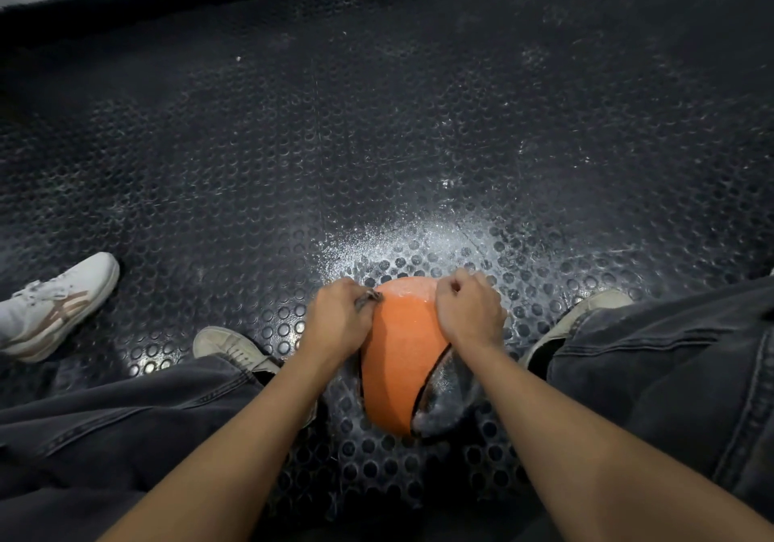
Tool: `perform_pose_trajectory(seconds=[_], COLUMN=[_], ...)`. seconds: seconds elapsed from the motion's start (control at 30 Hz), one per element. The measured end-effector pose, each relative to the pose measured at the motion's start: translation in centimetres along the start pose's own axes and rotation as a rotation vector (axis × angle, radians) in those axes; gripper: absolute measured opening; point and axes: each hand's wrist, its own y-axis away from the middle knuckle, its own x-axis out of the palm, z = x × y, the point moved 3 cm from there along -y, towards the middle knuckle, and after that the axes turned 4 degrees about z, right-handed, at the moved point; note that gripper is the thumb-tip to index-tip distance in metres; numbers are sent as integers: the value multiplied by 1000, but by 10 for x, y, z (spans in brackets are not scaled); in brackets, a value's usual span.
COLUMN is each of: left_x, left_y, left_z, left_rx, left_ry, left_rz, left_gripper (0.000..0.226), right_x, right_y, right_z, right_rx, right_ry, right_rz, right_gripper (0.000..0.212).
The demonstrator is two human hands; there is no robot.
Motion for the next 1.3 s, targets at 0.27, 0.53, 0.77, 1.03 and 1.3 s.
perform_pose_trajectory(seconds=[0.27,0.53,0.77,1.03,1.3], left_x=[-5,-12,-7,-2,-3], left_y=[-4,-9,-9,-7,-3], left_z=[4,3,-12,-22,-24], left_rx=[-101,-81,71,95,149], left_ry=[-25,-51,-112,-128,-147], left_rz=[-8,53,69,69,68], left_gripper=[24,31,19,18,19], right_x=[11,13,15,18,20], right_y=[5,3,3,4,1], right_z=[5,3,1,5,6], right_rx=[-39,-45,-33,-78,-73], right_ry=[57,-8,-48,-52,-56], right_rz=[-26,-5,0,8,-8], right_gripper=[24,23,25,25,28])
